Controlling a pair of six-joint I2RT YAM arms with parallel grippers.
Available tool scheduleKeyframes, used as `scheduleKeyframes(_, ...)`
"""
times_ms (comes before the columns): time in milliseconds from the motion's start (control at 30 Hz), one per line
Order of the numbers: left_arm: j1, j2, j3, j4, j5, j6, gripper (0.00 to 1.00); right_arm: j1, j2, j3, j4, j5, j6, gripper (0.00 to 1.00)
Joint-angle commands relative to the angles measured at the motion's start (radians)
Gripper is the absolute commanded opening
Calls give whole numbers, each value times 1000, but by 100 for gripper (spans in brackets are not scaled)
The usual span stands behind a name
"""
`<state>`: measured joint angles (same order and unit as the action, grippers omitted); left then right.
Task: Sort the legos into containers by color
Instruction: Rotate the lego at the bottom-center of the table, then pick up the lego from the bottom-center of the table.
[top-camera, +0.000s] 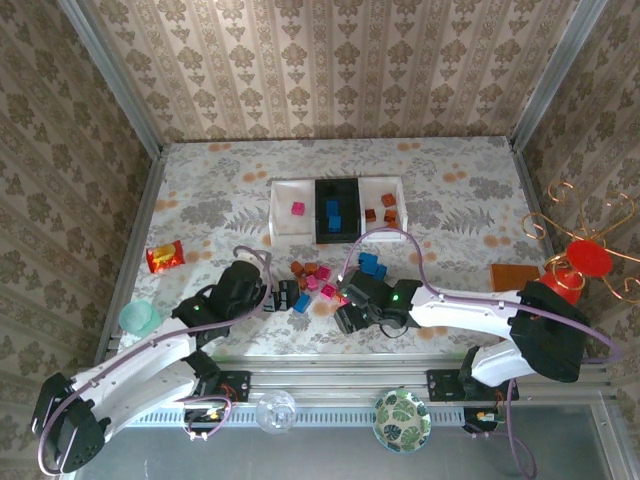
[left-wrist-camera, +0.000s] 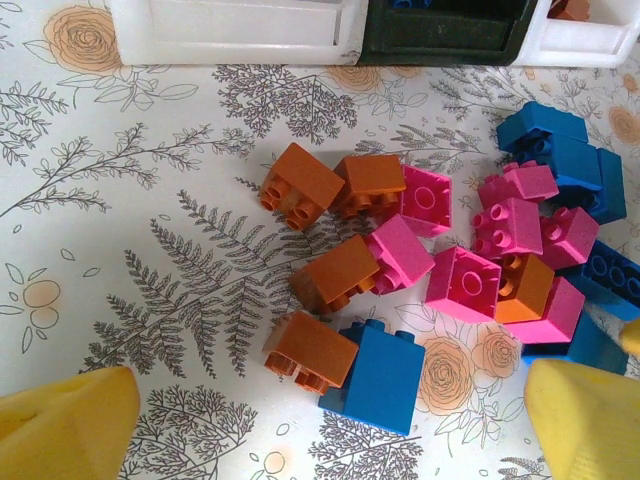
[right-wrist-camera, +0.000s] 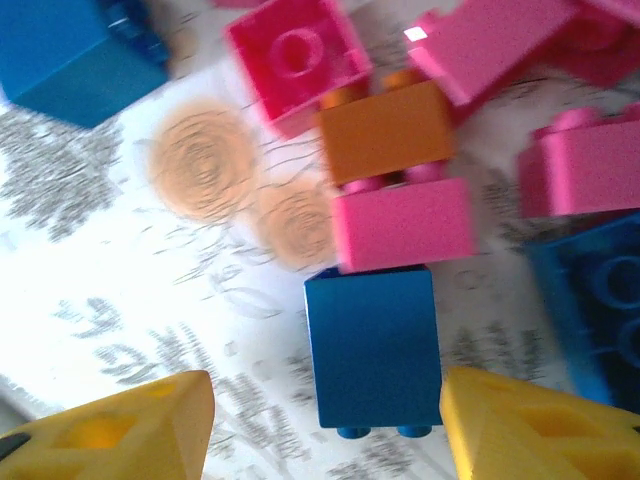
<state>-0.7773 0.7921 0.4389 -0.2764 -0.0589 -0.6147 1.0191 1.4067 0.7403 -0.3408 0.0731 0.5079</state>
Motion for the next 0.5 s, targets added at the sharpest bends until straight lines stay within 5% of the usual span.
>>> scheduleKeyframes(0, 13, -13, -17, 6, 19, -22, 100, 33, 9, 24, -49, -45, 10, 65)
scheduleKeyframes(167, 16, -5, -22, 14, 27, -25, 100, 41, -2, 56, -146, 171, 35, 73)
scheduleKeyframes(467, 21, -11, -26, 13, 30, -28, 100, 41, 186, 91, -49, 128, 42, 69)
